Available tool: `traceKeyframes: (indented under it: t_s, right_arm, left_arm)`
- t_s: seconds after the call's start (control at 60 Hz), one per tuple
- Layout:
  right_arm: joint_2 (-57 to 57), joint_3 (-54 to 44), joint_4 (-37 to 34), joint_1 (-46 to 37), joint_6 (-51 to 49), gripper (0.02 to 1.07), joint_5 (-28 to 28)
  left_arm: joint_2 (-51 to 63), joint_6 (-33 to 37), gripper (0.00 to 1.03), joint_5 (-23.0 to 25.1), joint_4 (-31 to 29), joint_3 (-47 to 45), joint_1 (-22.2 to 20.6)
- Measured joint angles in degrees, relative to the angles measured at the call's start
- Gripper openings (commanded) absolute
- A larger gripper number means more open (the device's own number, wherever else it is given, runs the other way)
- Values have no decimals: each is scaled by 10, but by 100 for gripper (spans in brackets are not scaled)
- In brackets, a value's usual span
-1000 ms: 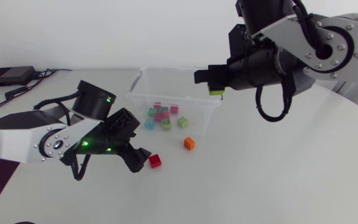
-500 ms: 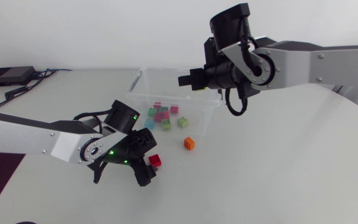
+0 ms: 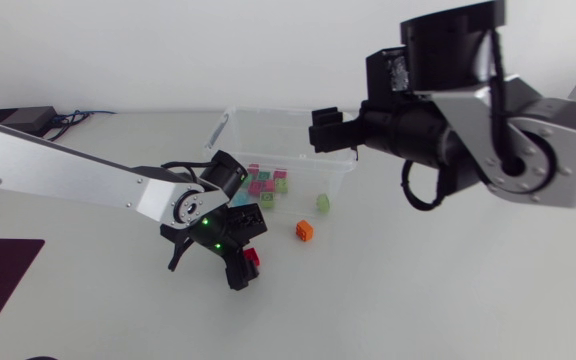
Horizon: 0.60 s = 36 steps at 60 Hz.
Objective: Pick up the duplo bricks and place them in the container
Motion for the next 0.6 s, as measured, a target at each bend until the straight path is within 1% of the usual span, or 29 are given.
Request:
traceKeyframes:
  t_s: [0.017, 0.067, 0.083, 0.1, 0.117, 0.133, 0.15, 0.167, 0.317, 0.45, 0.533, 0.6]
  right_arm:
    - [-10, -7, 0, 1, -2, 103, 0]
    - [-52, -42, 2, 8, -4, 103, -1]
    - [-59, -49, 2, 9, -4, 103, -1]
    - [-71, -61, 4, 12, -5, 103, -1]
    - [-78, -69, 3, 14, -5, 103, -1]
    - [-97, -93, 3, 22, -6, 103, -1]
    - [-102, -100, 3, 24, -6, 103, -1]
    - [-111, -113, 3, 29, -8, 103, -2]
    - [-143, -174, -6, 59, -12, 103, -2]
    - [-148, -216, -7, 76, -19, 103, -28]
    - [-141, -230, -6, 80, -19, 103, -37]
    - [-112, -237, 5, 80, -23, 103, -48]
  left_arm:
    - [1, 0, 76, 0, -1, 1, 0]
    - [7, 5, 67, 0, -7, 10, 0]
    - [8, 5, 56, 0, -8, 11, 0]
    - [9, 9, 51, 1, -9, 12, 0]
    - [9, 10, 42, 0, -10, 13, 0]
    - [9, 14, 28, 0, -10, 14, 1]
    - [10, 15, 22, 1, -10, 14, 1]
    - [10, 16, 18, 1, -12, 14, 2]
    - [10, 19, 16, 1, -35, 20, 7]
    - [4, 19, 16, 0, -57, 23, 10]
    - [-19, 17, 16, 0, -74, 19, 10]
    - [-68, 10, 16, 0, -81, 9, 9]
